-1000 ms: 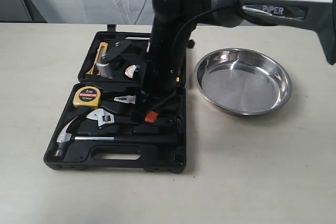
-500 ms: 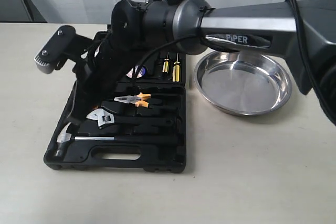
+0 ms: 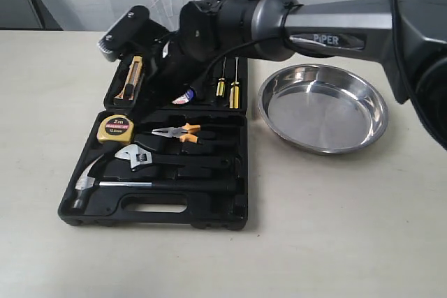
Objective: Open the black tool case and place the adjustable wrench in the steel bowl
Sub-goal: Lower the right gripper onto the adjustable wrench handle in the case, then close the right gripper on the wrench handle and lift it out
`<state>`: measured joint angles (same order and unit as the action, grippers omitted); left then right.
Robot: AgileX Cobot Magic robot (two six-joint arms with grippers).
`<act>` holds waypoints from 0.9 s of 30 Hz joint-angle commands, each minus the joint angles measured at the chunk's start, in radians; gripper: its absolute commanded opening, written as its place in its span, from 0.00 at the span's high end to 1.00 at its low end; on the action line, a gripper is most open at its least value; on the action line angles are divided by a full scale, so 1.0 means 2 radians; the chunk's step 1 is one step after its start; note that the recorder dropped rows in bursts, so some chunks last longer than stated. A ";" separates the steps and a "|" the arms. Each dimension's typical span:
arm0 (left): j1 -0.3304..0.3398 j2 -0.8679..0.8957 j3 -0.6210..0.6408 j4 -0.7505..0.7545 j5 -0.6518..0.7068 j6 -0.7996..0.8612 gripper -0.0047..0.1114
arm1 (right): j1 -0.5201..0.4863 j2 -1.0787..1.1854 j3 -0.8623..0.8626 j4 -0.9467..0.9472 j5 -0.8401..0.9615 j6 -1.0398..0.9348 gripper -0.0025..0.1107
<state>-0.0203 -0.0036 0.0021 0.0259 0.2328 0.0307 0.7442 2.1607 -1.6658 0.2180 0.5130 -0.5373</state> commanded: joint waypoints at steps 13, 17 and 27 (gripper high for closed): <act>-0.001 0.002 -0.001 0.002 0.000 0.000 0.96 | 0.008 -0.002 -0.002 0.012 0.165 -0.175 0.57; -0.001 0.002 -0.001 0.002 0.000 0.000 0.96 | 0.026 -0.002 -0.002 -0.003 0.152 -0.198 0.58; -0.001 0.002 -0.001 0.002 0.000 0.000 0.96 | 0.036 0.032 -0.002 -0.037 0.144 -0.196 0.58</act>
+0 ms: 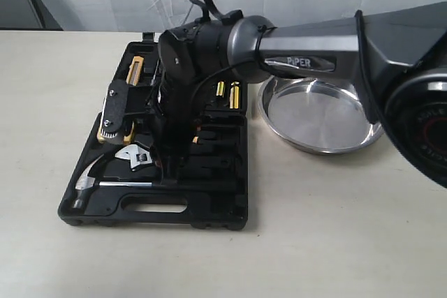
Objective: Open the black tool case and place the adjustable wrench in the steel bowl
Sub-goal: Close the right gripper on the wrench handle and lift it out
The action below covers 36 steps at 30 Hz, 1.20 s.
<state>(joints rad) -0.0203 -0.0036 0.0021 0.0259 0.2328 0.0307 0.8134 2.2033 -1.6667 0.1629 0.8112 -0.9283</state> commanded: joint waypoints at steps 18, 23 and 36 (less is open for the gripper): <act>-0.001 0.002 -0.001 0.002 0.000 0.000 0.96 | 0.002 0.043 -0.002 -0.038 -0.024 0.025 0.58; -0.001 0.002 -0.001 0.002 0.000 0.000 0.96 | 0.002 0.046 -0.002 -0.038 -0.025 0.025 0.65; -0.001 0.002 -0.001 0.002 0.000 0.000 0.96 | 0.002 0.029 -0.002 -0.038 -0.025 0.042 0.98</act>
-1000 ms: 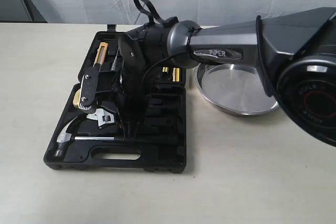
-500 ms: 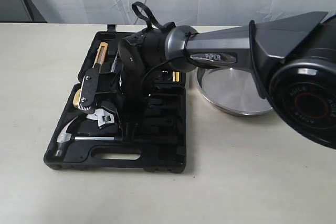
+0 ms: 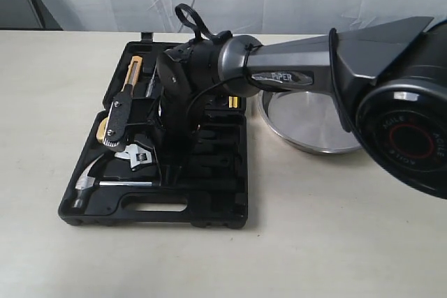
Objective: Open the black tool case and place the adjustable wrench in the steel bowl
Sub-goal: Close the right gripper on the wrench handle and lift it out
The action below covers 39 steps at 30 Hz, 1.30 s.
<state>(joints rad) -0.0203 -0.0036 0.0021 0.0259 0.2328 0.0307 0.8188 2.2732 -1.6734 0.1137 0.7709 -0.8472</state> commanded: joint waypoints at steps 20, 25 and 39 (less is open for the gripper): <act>-0.001 0.002 -0.001 0.002 0.000 0.000 0.96 | -0.001 -0.068 0.002 0.025 -0.018 0.006 0.98; -0.001 0.002 -0.001 0.002 0.000 0.000 0.96 | -0.001 -0.068 0.002 0.035 -0.031 0.007 0.98; -0.001 0.002 -0.001 0.002 0.000 0.000 0.96 | -0.020 -0.068 0.002 0.034 -0.034 0.019 0.98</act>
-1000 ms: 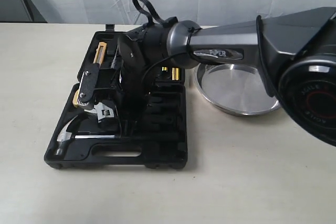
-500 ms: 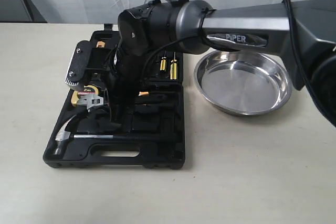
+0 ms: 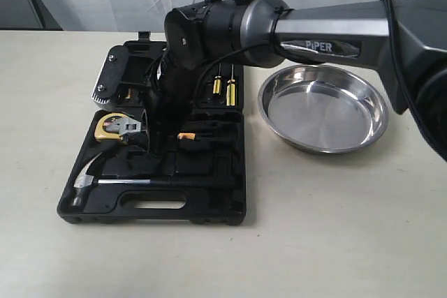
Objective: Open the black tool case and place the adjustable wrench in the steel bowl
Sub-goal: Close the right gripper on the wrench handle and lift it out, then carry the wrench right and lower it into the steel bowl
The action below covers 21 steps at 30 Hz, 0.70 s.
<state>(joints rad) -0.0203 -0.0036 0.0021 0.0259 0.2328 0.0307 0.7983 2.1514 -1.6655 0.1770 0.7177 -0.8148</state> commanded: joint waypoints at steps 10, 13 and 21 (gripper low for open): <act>-0.001 0.002 -0.001 0.002 0.000 0.000 0.96 | -0.078 -0.007 -0.002 -0.061 -0.002 0.063 0.98; -0.001 0.002 -0.001 0.002 0.000 0.000 0.96 | -0.117 -0.007 -0.002 -0.061 0.006 0.078 0.98; -0.001 0.002 -0.001 0.002 0.000 0.000 0.96 | -0.238 -0.007 -0.001 -0.038 0.053 0.091 0.98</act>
<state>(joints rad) -0.0203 -0.0036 0.0021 0.0259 0.2328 0.0307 0.3709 2.1505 -1.6655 0.0805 0.8064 -0.6401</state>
